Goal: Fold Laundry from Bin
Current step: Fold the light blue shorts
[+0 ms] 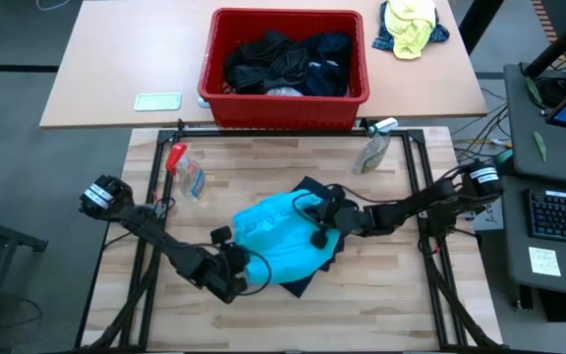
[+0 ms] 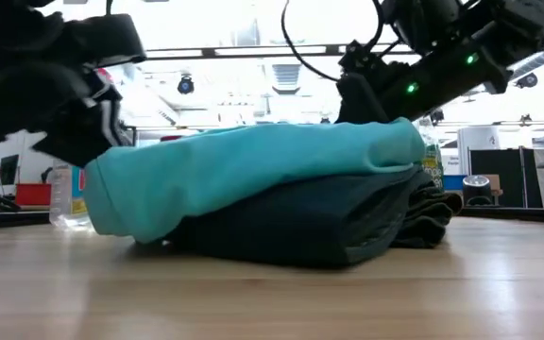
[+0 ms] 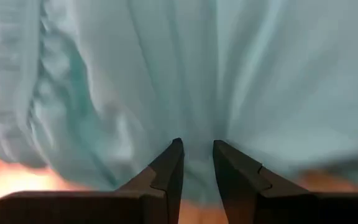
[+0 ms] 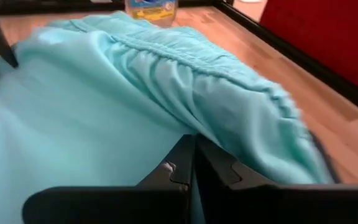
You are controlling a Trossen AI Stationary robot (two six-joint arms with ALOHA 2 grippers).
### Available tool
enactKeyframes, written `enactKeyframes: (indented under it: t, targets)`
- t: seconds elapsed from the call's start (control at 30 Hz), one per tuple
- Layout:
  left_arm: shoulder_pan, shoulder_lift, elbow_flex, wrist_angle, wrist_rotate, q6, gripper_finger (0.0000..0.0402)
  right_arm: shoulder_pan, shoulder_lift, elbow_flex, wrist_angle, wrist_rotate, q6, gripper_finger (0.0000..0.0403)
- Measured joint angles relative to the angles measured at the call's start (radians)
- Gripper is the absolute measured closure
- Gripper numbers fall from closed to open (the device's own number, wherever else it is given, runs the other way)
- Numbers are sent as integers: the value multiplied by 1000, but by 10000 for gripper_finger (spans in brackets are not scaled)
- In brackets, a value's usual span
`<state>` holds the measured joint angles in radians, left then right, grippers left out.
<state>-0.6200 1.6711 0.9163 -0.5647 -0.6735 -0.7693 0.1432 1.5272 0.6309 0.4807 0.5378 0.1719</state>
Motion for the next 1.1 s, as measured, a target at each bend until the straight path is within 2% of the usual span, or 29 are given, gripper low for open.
enactKeyframes:
  t: [0.17, 0.33, 0.53, 0.63, 0.7, 0.77, 0.9, 1.0, 1.1]
  targets:
    - [-6, -2, 28, -45, 64, -16, 326, 6, -129, -2, -93, 9, -7, 394]
    - [-3, -4, 94, -36, 26, 108, 326, 9, -203, -2, -36, -41, -10, 394]
    - [14, -4, 147, -30, -116, 300, 326, 8, -135, -2, 138, -48, -32, 394]
    - [56, -4, 150, -20, -175, 335, 326, 7, -61, 8, 270, -85, -44, 394]
    - [86, -4, 144, -20, -172, 337, 326, 5, -8, 50, 311, -127, -59, 394]
    - [108, -3, 131, -22, -137, 334, 326, 5, 49, 101, 301, -121, -79, 394]
    - [126, -2, 94, -20, 14, 270, 326, -7, 147, 181, 192, -58, -106, 394]
    - [105, -2, 78, -68, 109, 186, 326, -18, 176, 200, 102, -11, -87, 394]
    - [74, -2, 78, -144, 143, 110, 326, -28, 177, 191, 57, 37, -70, 394]
